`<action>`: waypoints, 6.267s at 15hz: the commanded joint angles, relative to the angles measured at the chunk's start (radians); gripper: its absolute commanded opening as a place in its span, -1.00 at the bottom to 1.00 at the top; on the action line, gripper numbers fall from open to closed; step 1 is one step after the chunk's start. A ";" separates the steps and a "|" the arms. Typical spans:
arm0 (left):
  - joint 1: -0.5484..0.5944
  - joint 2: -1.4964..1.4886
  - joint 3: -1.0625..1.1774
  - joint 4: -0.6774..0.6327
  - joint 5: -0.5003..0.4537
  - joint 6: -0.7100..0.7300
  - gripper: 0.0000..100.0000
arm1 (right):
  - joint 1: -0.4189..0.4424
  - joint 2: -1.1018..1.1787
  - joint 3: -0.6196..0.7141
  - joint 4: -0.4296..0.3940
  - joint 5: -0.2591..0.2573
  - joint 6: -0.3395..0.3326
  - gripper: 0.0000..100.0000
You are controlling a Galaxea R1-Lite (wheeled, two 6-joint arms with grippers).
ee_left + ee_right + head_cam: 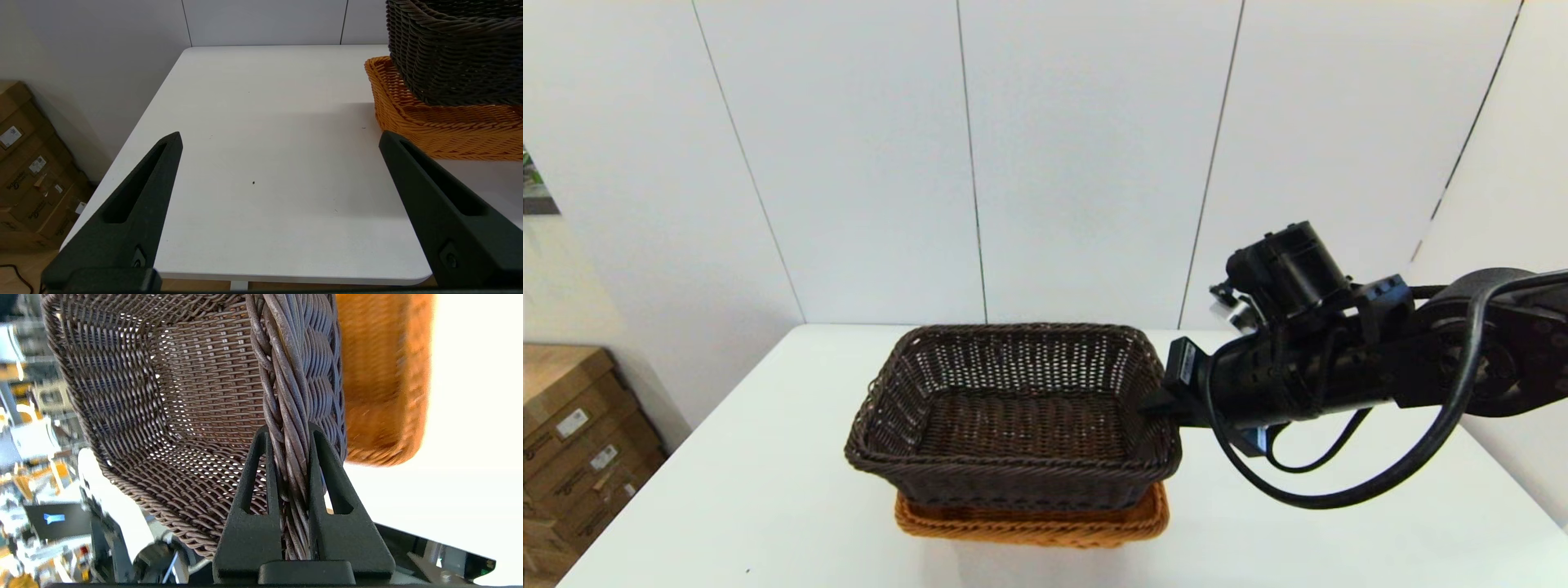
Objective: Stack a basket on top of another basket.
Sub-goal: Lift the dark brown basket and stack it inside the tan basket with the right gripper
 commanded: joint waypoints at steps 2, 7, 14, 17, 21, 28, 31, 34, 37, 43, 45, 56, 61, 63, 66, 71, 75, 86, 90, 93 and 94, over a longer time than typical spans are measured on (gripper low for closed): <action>0.000 0.001 0.000 0.001 0.000 0.000 1.00 | -0.019 0.001 0.006 0.004 0.007 0.003 -1.00; 0.000 0.001 0.000 0.001 0.000 0.000 1.00 | -0.008 -0.019 0.011 0.009 0.018 0.004 -1.00; 0.000 0.001 0.000 0.001 0.000 0.000 1.00 | 0.028 -0.014 0.025 -0.003 0.023 0.004 -1.00; 0.000 0.001 0.000 0.001 0.000 0.000 1.00 | 0.039 -0.011 0.025 -0.005 0.023 0.004 -1.00; 0.000 0.001 0.000 0.001 0.000 0.000 1.00 | 0.047 0.012 0.020 -0.008 0.024 0.003 -1.00; 0.000 0.001 0.000 0.001 0.000 0.000 1.00 | 0.042 0.047 0.017 -0.036 0.023 0.003 -1.00; 0.000 0.001 0.000 0.001 0.000 0.000 1.00 | 0.038 0.056 0.011 -0.036 0.021 0.003 -1.00; 0.000 0.001 0.000 0.001 0.000 0.000 1.00 | 0.035 0.059 0.009 -0.036 0.021 0.003 -1.00; 0.000 0.001 0.000 0.001 0.000 0.000 1.00 | 0.021 0.059 0.008 -0.036 0.021 0.001 -1.00; 0.000 0.001 0.000 0.001 0.000 0.000 1.00 | -0.005 0.058 0.009 -0.036 0.023 -0.028 -1.00; 0.000 0.001 0.000 0.001 0.000 0.000 1.00 | -0.007 0.059 0.009 -0.036 0.023 -0.040 -1.00; 0.000 0.001 0.000 0.001 0.000 0.000 1.00 | -0.002 0.070 0.009 -0.036 0.038 -0.042 -1.00; 0.000 0.001 0.000 0.001 0.000 0.000 1.00 | -0.001 0.072 0.008 -0.037 0.038 -0.042 -1.00; 0.000 0.001 0.000 0.001 0.000 0.000 1.00 | -0.001 0.072 0.008 -0.039 0.038 -0.042 -1.00; 0.000 0.001 0.000 0.001 0.000 0.000 1.00 | -0.002 0.075 0.008 -0.039 0.038 -0.040 -1.00; 0.000 0.001 0.000 0.001 0.000 0.000 1.00 | -0.002 0.081 0.012 -0.037 0.047 -0.042 -1.00; 0.000 0.001 0.000 0.001 0.000 0.000 1.00 | -0.004 0.087 0.012 -0.037 0.047 -0.042 -1.00; 0.000 0.001 0.000 0.001 0.000 0.000 1.00 | -0.002 0.091 0.026 -0.039 0.054 -0.043 -1.00; 0.000 0.001 0.000 0.001 0.000 0.000 1.00 | -0.001 0.096 0.063 -0.106 0.049 -0.043 -1.00; 0.000 0.001 0.000 0.001 0.000 0.000 1.00 | 0.002 0.101 0.075 -0.118 0.049 -0.059 -1.00; 0.000 0.001 0.000 0.001 0.000 0.000 1.00 | 0.002 0.104 0.074 -0.118 0.049 -0.068 -1.00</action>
